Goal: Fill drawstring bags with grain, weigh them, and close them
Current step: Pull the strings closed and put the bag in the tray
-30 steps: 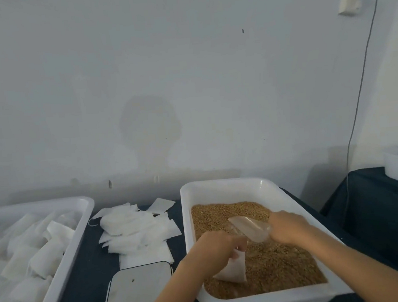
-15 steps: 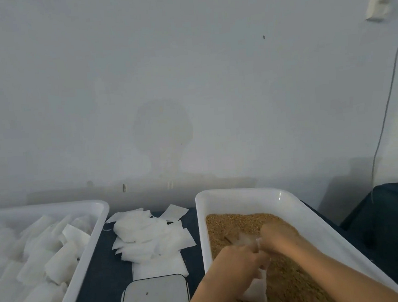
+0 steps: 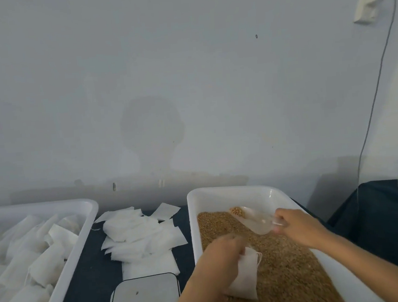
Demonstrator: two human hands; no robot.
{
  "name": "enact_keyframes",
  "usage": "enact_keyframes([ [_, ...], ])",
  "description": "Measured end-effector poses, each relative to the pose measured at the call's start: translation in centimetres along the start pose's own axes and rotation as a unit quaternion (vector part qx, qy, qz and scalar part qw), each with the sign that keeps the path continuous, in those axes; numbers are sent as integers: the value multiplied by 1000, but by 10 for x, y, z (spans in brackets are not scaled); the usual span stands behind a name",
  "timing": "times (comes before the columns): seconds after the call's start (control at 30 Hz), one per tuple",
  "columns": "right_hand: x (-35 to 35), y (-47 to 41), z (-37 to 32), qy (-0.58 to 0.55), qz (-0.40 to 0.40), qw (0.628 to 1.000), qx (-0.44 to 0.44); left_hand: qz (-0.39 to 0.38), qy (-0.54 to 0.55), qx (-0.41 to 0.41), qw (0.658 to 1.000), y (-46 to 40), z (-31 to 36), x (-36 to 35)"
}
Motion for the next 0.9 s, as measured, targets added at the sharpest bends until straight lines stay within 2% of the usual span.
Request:
enact_keyframes([
  [0.27, 60, 50, 2, 48, -56, 997, 37, 32, 86, 23, 995, 1, -10, 10],
  [0.9, 49, 47, -23, 184, -48, 976, 109, 50, 86, -20, 995, 0, -2, 13],
])
Point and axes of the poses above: each hand's wrist, its own y-axis away from the middle knuckle, its own x-axis out of the back of the hand, z = x × y, the point moved 10 cm from there along -y, towards the middle knuckle, and after that the axes turned 13 degrees about -y, right-handed, at the moved point
